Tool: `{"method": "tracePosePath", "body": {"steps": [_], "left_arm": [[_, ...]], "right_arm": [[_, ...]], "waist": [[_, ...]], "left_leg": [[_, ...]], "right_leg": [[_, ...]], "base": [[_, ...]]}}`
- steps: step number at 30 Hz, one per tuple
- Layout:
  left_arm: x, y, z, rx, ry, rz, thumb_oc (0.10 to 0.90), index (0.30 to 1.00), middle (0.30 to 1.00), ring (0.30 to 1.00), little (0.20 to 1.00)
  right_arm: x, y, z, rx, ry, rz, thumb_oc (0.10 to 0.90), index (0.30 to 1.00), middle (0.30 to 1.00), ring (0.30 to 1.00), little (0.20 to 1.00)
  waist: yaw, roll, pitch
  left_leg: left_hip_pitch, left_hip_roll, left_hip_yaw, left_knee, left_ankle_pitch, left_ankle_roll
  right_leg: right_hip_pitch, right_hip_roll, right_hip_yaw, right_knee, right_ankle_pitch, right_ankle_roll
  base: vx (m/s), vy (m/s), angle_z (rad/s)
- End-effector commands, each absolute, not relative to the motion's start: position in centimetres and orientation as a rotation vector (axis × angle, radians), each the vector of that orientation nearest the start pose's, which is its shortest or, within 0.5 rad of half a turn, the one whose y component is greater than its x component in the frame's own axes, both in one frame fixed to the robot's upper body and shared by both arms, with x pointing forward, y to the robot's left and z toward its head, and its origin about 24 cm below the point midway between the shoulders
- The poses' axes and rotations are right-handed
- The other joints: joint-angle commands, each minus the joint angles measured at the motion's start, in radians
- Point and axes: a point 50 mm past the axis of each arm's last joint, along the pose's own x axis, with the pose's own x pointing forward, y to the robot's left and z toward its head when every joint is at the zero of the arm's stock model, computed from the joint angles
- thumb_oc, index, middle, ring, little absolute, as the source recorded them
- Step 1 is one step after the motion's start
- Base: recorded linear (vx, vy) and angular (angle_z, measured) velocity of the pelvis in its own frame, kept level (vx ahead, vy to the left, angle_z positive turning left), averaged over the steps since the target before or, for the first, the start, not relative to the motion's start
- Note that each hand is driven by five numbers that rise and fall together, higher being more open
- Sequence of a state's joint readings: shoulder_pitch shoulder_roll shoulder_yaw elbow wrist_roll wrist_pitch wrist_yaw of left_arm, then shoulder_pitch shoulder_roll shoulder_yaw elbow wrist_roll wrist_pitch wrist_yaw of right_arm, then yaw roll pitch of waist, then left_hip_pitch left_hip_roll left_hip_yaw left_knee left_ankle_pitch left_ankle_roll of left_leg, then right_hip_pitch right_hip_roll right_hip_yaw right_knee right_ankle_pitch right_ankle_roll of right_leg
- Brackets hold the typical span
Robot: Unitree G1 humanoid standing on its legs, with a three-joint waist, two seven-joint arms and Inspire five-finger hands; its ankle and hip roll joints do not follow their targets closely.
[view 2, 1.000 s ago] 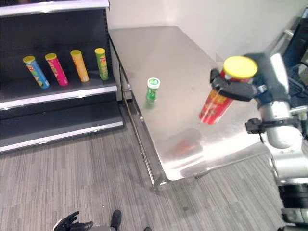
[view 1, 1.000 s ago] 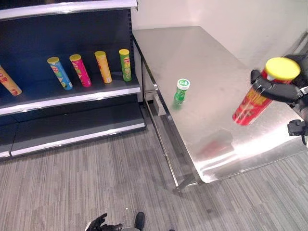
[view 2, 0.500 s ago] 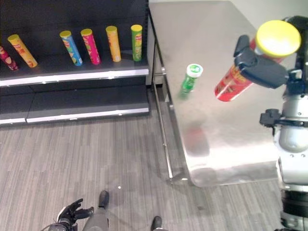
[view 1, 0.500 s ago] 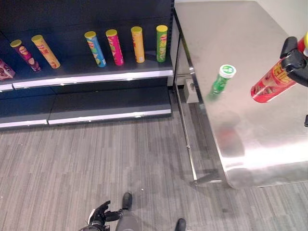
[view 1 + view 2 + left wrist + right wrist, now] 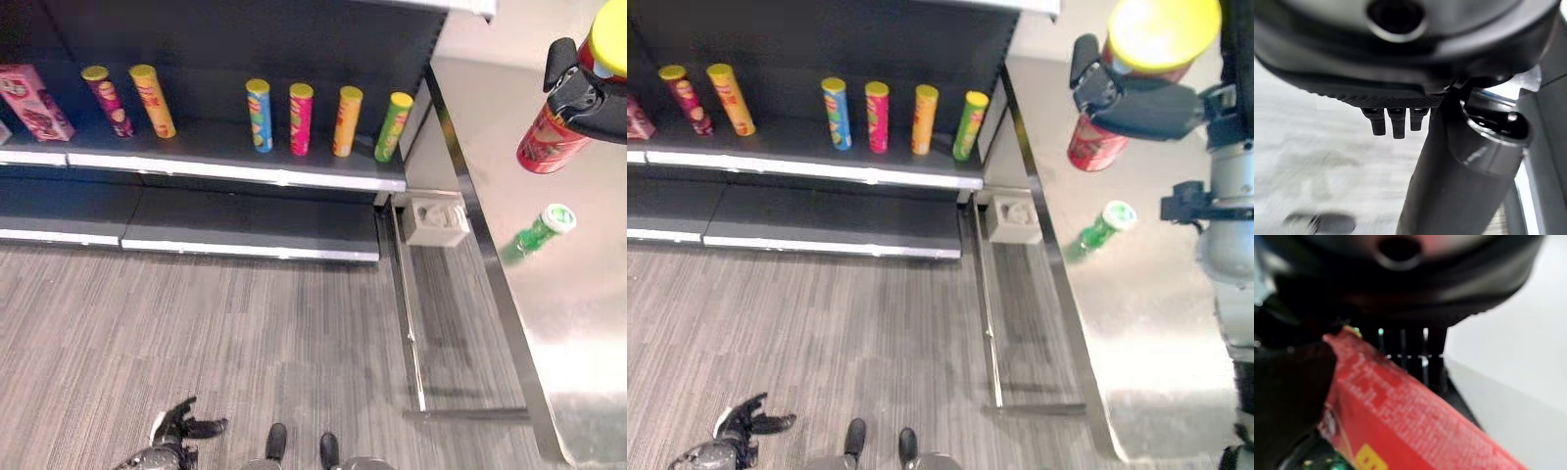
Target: Put the goods on the table back onto the shelves and tidy them up.
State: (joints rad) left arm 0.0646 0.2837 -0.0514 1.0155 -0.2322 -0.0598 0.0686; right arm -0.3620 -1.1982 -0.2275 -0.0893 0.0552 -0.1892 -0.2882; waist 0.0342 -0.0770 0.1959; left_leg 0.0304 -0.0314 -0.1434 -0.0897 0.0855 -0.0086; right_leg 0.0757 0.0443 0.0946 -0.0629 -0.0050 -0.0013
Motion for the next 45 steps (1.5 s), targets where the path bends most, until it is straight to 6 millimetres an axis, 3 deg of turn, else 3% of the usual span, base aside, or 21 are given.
{"method": "tracePosePath", "body": {"steps": [1, 2, 3, 5, 7, 9, 11, 13, 16, 18, 22, 24, 29, 31, 33, 35, 36, 39, 40, 42, 45], "left_arm": [[11.9, 27.4, -13.2, 0.184, 0.951, 0.280, 0.800, 0.900, 0.900, 0.900, 0.900], [12.9, 25.7, -13.1, 0.125, 0.911, 0.246, 0.800, 0.900, 0.900, 0.900, 0.900], [12.7, 25.5, -13.2, 0.114, 0.916, 0.237, 0.800, 0.900, 0.900, 0.900, 0.900], [13.0, 26.3, -12.9, 0.130, 0.905, 0.249, 0.800, 0.900, 0.900, 0.900, 0.900], [13.4, 26.8, -12.5, 0.151, 0.886, 0.259, 0.800, 0.900, 0.900, 0.900, 0.900], [13.7, 26.6, -12.5, 0.180, 0.887, 0.237, 0.800, 0.900, 0.900, 0.900, 0.900], [14.1, 26.8, -12.2, 0.228, 0.873, 0.208, 0.800, 0.900, 0.900, 0.900, 0.900], [14.5, 28.0, -11.5, 0.255, 0.848, 0.236, 0.800, 0.900, 0.900, 0.900, 0.900], [14.0, 29.0, -11.3, 0.259, 0.859, 0.268, 0.800, 0.900, 0.900, 0.900, 0.900], [13.6, 29.8, -11.2, 0.262, 0.872, 0.305, 0.800, 0.900, 0.900, 0.900, 0.900], [13.1, 28.7, -12.1, 0.211, 0.904, 0.306, 0.800, 0.900, 0.900, 0.900, 0.900], [13.2, 27.8, -12.3, 0.224, 0.912, 0.265, 0.800, 0.900, 0.900, 0.900, 0.900], [14.3, 25.5, -12.4, 0.190, 0.865, 0.193, 0.800, 0.900, 0.900, 0.900, 0.900], [15.0, 24.5, -12.2, 0.171, 0.838, 0.154, 0.800, 0.900, 0.900, 0.900, 0.900], [15.2, 24.1, -12.2, 0.136, 0.827, 0.164, 0.800, 0.900, 0.900, 0.900, 0.900], [15.2, 23.8, -12.1, 0.125, 0.821, 0.153, 0.800, 0.900, 0.900, 0.900, 0.900], [14.9, 23.7, -12.3, 0.138, 0.835, 0.141, 0.800, 0.900, 0.900, 0.900, 0.900], [15.0, 24.1, -12.2, 0.166, 0.832, 0.136, 0.800, 0.900, 0.900, 0.900, 0.900], [15.0, 24.3, -12.1, 0.175, 0.831, 0.139, 0.800, 0.900, 0.900, 0.900, 0.900], [14.9, 24.2, -12.3, 0.195, 0.840, 0.132, 0.800, 0.900, 0.900, 0.900, 0.900], [15.3, 25.0, -11.8, 0.234, 0.816, 0.140, 0.800, 0.900, 0.900, 0.900, 0.900]], "right_arm": [[21.3, -29.2, 37.7, -0.915, -1.137, -0.507, 0.400, 0.300, 0.300, 0.300, 0.300], [21.7, -29.3, 37.7, -0.916, -1.100, -0.466, 0.400, 0.300, 0.300, 0.300, 0.300], [21.7, -29.5, 37.1, -0.902, -1.073, -0.451, 0.400, 0.300, 0.300, 0.300, 0.300], [21.6, -30.4, 36.0, -0.845, -1.050, -0.474, 0.400, 0.300, 0.300, 0.300, 0.300], [21.5, -30.8, 35.1, -0.838, -1.017, -0.492, 0.400, 0.300, 0.300, 0.300, 0.300], [21.6, -31.0, 34.1, -0.829, -0.991, -0.508, 0.400, 0.300, 0.300, 0.300, 0.300], [22.0, -30.7, 33.3, -0.810, -0.980, -0.503, 0.400, 0.300, 0.300, 0.300, 0.300], [23.0, -29.0, 32.7, -0.743, -1.003, -0.437, 0.400, 0.300, 0.300, 0.300, 0.300], [23.4, -28.7, 32.1, -0.737, -0.979, -0.414, 0.400, 0.300, 0.300, 0.300, 0.300], [23.6, -28.1, 32.4, -0.712, -1.005, -0.385, 0.400, 0.300, 0.300, 0.300, 0.300], [24.0, -27.9, 31.4, -0.662, -0.979, -0.341, 0.400, 0.300, 0.300, 0.300, 0.300], [24.2, -27.8, 31.0, -0.661, -0.965, -0.328, 0.400, 0.300, 0.300, 0.300, 0.300], [24.8, -26.8, 29.9, -0.700, -0.904, -0.224, 0.400, 0.300, 0.300, 0.300, 0.300], [25.0, -26.1, 29.4, -0.719, -0.882, -0.172, 0.400, 0.300, 0.300, 0.300, 0.300], [25.2, -26.1, 28.7, -0.729, -0.843, -0.155, 0.400, 0.300, 0.300, 0.300, 0.300], [25.3, -26.3, 28.2, -0.738, -0.819, -0.151, 0.400, 0.300, 0.300, 0.300, 0.300], [25.2, -26.2, 27.6, -0.724, -0.806, -0.141, 0.400, 0.300, 0.300, 0.300, 0.300], [25.2, -26.3, 27.0, -0.695, -0.799, -0.158, 0.400, 0.300, 0.300, 0.300, 0.300], [25.3, -26.2, 26.7, -0.688, -0.797, -0.161, 0.400, 0.300, 0.300, 0.300, 0.300], [25.1, -25.9, 26.5, -0.696, -0.803, -0.172, 0.400, 0.300, 0.300, 0.300, 0.300], [25.6, -24.2, 26.5, -0.686, -0.831, -0.122, 0.400, 0.300, 0.300, 0.300, 0.300]], "waist": [[0.011, -0.050, -0.069], [0.020, -0.058, -0.025], [0.013, -0.052, -0.031], [0.014, -0.068, -0.039], [0.016, -0.057, -0.049], [0.011, 0.007, -0.085], [0.005, 0.018, -0.091], [0.007, 0.027, -0.087], [0.000, 0.032, -0.086], [0.007, 0.032, -0.082], [-0.027, 0.032, -0.051], [-0.034, 0.032, -0.037], [-0.041, 0.034, -0.046], [-0.036, 0.021, -0.016], [-0.032, 0.014, 0.003], [-0.024, 0.016, -0.001], [-0.013, 0.016, -0.011], [-0.001, 0.021, -0.016], [0.002, 0.039, -0.027], [-0.005, 0.078, -0.044], [-0.005, 0.098, -0.043]], "left_leg": [[0.004, -0.048, 0.062, 0.002, -0.109, -0.022], [-0.069, -0.053, 0.066, 0.179, -0.162, -0.049], [-0.126, 0.003, 0.053, 0.187, -0.149, -0.063], [-0.200, 0.151, 0.003, 0.064, -0.048, -0.090], [-0.247, 0.191, 0.018, 0.021, -0.002, -0.115], [-0.208, 0.185, 0.028, 0.002, 0.012, -0.146], [-0.179, 0.145, 0.055, 0.009, -0.006, -0.133], [-0.145, 0.094, 0.138, 0.006, -0.038, -0.105], [-0.122, 0.061, 0.171, 0.002, -0.057, -0.075], [-0.110, 0.047, 0.196, 0.002, -0.077, -0.064], [-0.042, -0.024, 0.182, 0.002, -0.108, -0.028], [-0.018, -0.044, 0.162, 0.002, -0.117, -0.019], [0.030, -0.045, 0.136, 0.010, -0.156, -0.022], [-0.043, -0.059, 0.139, 0.206, -0.214, -0.041], [-0.132, -0.047, 0.157, 0.327, -0.205, -0.059], [-0.174, -0.018, 0.163, 0.299, -0.190, -0.052], [-0.194, 0.034, 0.134, 0.215, -0.125, -0.059], [-0.251, 0.110, 0.089, 0.057, -0.027, -0.096], [-0.254, 0.130, 0.060, 0.002, -0.017, -0.118], [-0.233, 0.130, 0.058, 0.002, 0.011, -0.134], [-0.187, 0.081, 0.107, 0.008, -0.014, -0.098]], "right_leg": [[-0.018, 0.001, -0.003, -0.016, 0.037, 0.098], [-0.008, -0.028, -0.036, -0.009, 0.027, 0.095], [-0.001, -0.051, -0.057, -0.010, 0.004, 0.104], [0.003, -0.115, -0.044, -0.018, -0.061, 0.124], [0.026, -0.151, -0.038, -0.024, -0.094, 0.142], [0.046, -0.213, -0.048, -0.024, -0.085, 0.176], [0.041, -0.279, -0.059, -0.023, -0.038, 0.200], [-0.025, -0.358, -0.072, 0.039, 0.092, 0.207], [-0.067, -0.308, -0.042, 0.092, 0.108, 0.186], [-0.069, -0.260, -0.090, 0.067, 0.072, 0.182], [-0.150, -0.047, -0.088, 0.005, 0.064, 0.136], [-0.149, -0.019, -0.087, -0.007, 0.071, 0.121], [-0.113, -0.021, -0.092, -0.024, 0.066, 0.112], [-0.087, -0.045, -0.099, -0.024, 0.054, 0.100], [-0.065, -0.067, -0.107, -0.024, 0.037, 0.097], [-0.047, -0.079, -0.109, -0.024, 0.017, 0.101], [-0.040, -0.092, -0.104, -0.024, 0.000, 0.106], [-0.021, -0.120, -0.087, -0.024, -0.053, 0.117], [-0.009, -0.131, -0.065, -0.024, -0.074, 0.130], [0.004, -0.157, -0.061, -0.024, -0.073, 0.151], [-0.013, -0.246, -0.035, -0.022, -0.027, 0.182]], "base": [[0.07, 0.008, 0.18], [0.18, 0.173, 0.26], [0.28, 0.315, 0.77], [0.33, 0.451, 1.22], [0.29, 0.377, 0.15], [0.38, 0.600, 0.27], [0.31, 0.594, -0.45], [0.16, 0.519, -0.48], [0.11, 0.305, -0.87], [0.14, 0.206, 0.08], [0.19, 0.171, -0.12], [0.21, 0.088, 0.14], [0.18, -0.019, 0.50], [0.10, -0.042, 0.33], [0.11, 0.049, 0.38], [0.22, 0.125, 0.35], [0.24, 0.149, 0.08], [0.32, 0.231, -0.25], [0.35, 0.324, -0.22], [0.28, 0.373, -0.35], [0.22, 0.458, -0.64]]}}
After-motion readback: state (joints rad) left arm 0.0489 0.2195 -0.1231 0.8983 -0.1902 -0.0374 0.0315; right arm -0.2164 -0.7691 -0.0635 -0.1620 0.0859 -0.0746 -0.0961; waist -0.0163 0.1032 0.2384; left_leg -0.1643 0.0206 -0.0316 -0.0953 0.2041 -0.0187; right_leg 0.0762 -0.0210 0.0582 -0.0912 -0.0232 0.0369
